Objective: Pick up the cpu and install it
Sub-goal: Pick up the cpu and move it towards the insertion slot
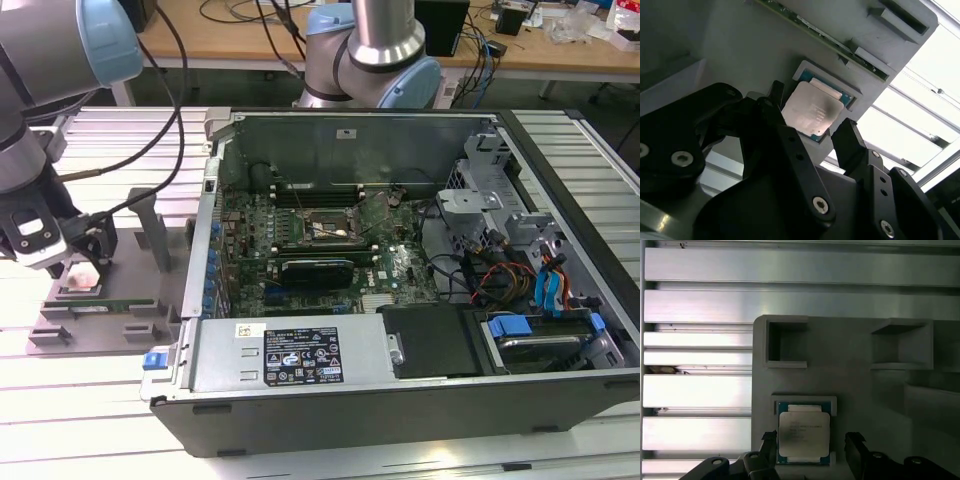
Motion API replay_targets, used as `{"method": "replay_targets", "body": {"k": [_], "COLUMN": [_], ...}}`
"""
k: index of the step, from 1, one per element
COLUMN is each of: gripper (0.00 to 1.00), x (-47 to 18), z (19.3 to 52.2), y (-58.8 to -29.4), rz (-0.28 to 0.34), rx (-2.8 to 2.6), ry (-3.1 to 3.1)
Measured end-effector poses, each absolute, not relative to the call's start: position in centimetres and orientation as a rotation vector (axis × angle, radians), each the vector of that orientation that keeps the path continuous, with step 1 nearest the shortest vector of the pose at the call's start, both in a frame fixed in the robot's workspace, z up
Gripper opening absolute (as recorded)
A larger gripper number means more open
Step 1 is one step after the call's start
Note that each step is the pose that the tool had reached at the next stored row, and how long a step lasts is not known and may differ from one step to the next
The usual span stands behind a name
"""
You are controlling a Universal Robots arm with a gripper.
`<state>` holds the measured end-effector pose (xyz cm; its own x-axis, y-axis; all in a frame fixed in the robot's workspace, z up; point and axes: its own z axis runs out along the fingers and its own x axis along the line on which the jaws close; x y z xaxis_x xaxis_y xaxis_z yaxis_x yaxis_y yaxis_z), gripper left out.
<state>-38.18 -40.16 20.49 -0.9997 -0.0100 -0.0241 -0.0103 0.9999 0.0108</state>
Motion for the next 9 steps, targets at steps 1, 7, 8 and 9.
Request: {"method": "replay_targets", "body": {"k": [1,7,8,9], "gripper": [0.66,0.66,0.66,0.66], "x": [-38.2,-38.3,-38.4,-38.4], "z": [20.3,19.4,19.3,19.3], "y": [-40.2,-40.2,-40.2,-40.2], "rz": [0.017,0.017,0.017,0.017], "rx": [-0.016,-0.016,-0.016,-0.015], "ry": [3.118,3.117,3.117,3.117]}}
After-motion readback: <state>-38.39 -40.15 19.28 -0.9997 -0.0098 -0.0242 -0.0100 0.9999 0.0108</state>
